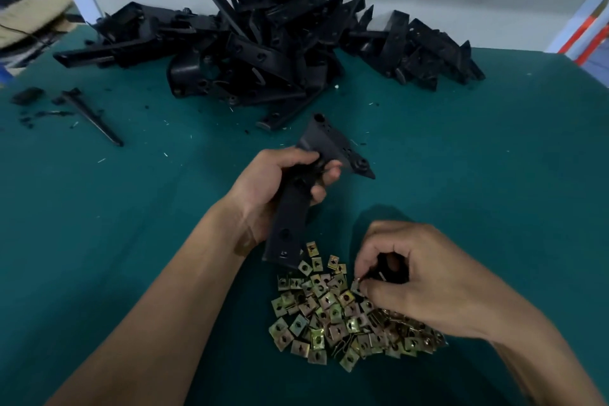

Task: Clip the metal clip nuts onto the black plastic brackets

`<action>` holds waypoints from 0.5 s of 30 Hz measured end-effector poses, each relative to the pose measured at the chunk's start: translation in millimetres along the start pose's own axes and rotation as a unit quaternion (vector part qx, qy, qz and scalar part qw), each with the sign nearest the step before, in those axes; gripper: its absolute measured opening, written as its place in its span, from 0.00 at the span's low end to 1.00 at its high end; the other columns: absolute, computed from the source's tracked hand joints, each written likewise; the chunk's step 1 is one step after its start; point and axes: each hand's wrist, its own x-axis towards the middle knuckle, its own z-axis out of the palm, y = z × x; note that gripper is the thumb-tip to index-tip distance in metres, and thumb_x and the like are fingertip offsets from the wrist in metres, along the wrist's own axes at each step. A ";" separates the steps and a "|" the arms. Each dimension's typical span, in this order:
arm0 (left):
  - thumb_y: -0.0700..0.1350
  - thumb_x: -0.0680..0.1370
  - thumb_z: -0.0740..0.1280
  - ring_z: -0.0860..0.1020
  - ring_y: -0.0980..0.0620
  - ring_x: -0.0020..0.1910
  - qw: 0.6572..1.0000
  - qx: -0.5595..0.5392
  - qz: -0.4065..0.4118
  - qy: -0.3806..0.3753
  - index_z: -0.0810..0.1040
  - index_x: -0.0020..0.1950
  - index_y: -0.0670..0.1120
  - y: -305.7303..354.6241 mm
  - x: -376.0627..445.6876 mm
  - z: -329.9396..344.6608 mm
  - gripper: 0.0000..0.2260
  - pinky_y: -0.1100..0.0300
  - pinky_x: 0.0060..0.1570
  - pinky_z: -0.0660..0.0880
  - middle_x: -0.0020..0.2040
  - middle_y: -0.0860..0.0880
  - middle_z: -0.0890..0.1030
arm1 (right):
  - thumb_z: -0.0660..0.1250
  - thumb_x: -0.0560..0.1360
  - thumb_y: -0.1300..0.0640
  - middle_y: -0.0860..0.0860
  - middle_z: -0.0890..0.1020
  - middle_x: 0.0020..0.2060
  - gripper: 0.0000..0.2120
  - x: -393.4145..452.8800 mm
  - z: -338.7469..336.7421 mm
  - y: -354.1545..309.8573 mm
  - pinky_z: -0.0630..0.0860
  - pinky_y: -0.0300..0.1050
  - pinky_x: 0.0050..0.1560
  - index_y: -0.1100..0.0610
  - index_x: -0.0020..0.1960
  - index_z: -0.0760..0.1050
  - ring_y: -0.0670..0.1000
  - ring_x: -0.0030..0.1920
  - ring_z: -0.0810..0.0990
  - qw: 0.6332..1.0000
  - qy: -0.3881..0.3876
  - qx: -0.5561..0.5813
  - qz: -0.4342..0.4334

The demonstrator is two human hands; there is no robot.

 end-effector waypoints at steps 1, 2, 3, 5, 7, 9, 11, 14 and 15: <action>0.39 0.80 0.62 0.78 0.52 0.34 1.000 -0.005 -0.004 -0.002 0.75 0.52 0.39 1.1 0.5 0.0 0.05 0.66 0.23 0.70 0.41 0.43 0.82 | 0.75 0.73 0.53 0.42 0.79 0.44 0.06 -0.9 -0.7 1.5 0.70 0.35 0.40 0.44 0.41 0.80 0.46 0.43 0.78 1.000 -0.006 0.005 -0.010; 0.41 0.80 0.62 0.74 0.53 0.32 1.000 -0.004 0.000 -0.007 0.75 0.51 0.39 1.8 1.4 -0.5 0.06 0.66 0.21 0.67 0.41 0.44 0.81 | 0.74 0.73 0.52 0.43 0.80 0.44 0.05 -1.6 -1.8 3.0 0.71 0.35 0.40 0.45 0.42 0.79 0.47 0.43 0.78 0.999 -0.013 0.023 -0.019; 0.44 0.80 0.63 0.71 0.54 0.30 1.000 0.003 0.008 -0.014 0.74 0.50 0.40 2.1 2.2 -1.2 0.07 0.66 0.20 0.65 0.40 0.45 0.80 | 0.74 0.73 0.51 0.45 0.81 0.44 0.03 -2.4 -3.5 4.3 0.72 0.36 0.40 0.45 0.43 0.80 0.48 0.43 0.79 0.998 -0.021 0.056 -0.027; 0.49 0.80 0.66 0.67 0.56 0.29 0.999 0.033 0.028 -0.030 0.73 0.52 0.42 1.7 2.9 -2.5 0.10 0.67 0.19 0.64 0.40 0.47 0.79 | 0.74 0.75 0.51 0.50 0.84 0.44 0.03 -1.6 -7.9 7.5 0.77 0.40 0.43 0.49 0.44 0.81 0.49 0.44 0.82 0.983 -0.007 0.180 -0.037; 0.49 0.79 0.68 0.69 0.56 0.30 0.995 0.069 0.050 -0.053 0.73 0.51 0.43 -0.5 3.4 -3.4 0.10 0.68 0.20 0.65 0.41 0.49 0.78 | 0.77 0.72 0.57 0.56 0.86 0.42 0.03 3.9 -11.3 12.4 0.79 0.42 0.39 0.54 0.43 0.83 0.52 0.41 0.83 0.930 0.070 0.359 -0.022; 0.47 0.77 0.69 0.71 0.56 0.32 0.991 0.093 0.069 -0.061 0.76 0.48 0.45 -2.4 3.2 -3.0 0.07 0.68 0.21 0.65 0.41 0.51 0.76 | 0.76 0.65 0.61 0.58 0.85 0.40 0.06 14.0 -12.8 18.4 0.79 0.39 0.36 0.58 0.42 0.85 0.51 0.37 0.82 0.860 0.148 0.489 0.000; 0.45 0.76 0.69 0.71 0.56 0.32 0.989 0.109 0.080 -0.059 0.75 0.47 0.44 -3.4 2.9 -2.2 0.06 0.67 0.22 0.65 0.40 0.51 0.73 | 0.77 0.63 0.62 0.57 0.85 0.39 0.08 25.6 -12.3 18.6 0.80 0.38 0.37 0.59 0.42 0.85 0.50 0.36 0.82 0.838 0.158 0.523 0.013; 0.42 0.76 0.68 0.68 0.56 0.30 0.984 0.139 0.087 -0.065 0.72 0.51 0.42 -3.7 3.4 -1.3 0.08 0.67 0.21 0.63 0.38 0.50 0.70 | 0.81 0.60 0.62 0.54 0.85 0.39 0.12 36.6 -11.4 13.1 0.79 0.37 0.36 0.58 0.42 0.86 0.48 0.37 0.81 0.890 0.077 0.449 0.021; 0.41 0.76 0.68 0.67 0.56 0.30 0.983 0.149 0.088 -0.066 0.72 0.52 0.41 -4.0 3.4 -1.1 0.08 0.67 0.21 0.62 0.37 0.50 0.69 | 0.83 0.60 0.61 0.53 0.85 0.39 0.13 37.5 -11.5 12.9 0.79 0.37 0.37 0.58 0.43 0.86 0.47 0.37 0.82 0.908 0.050 0.416 0.025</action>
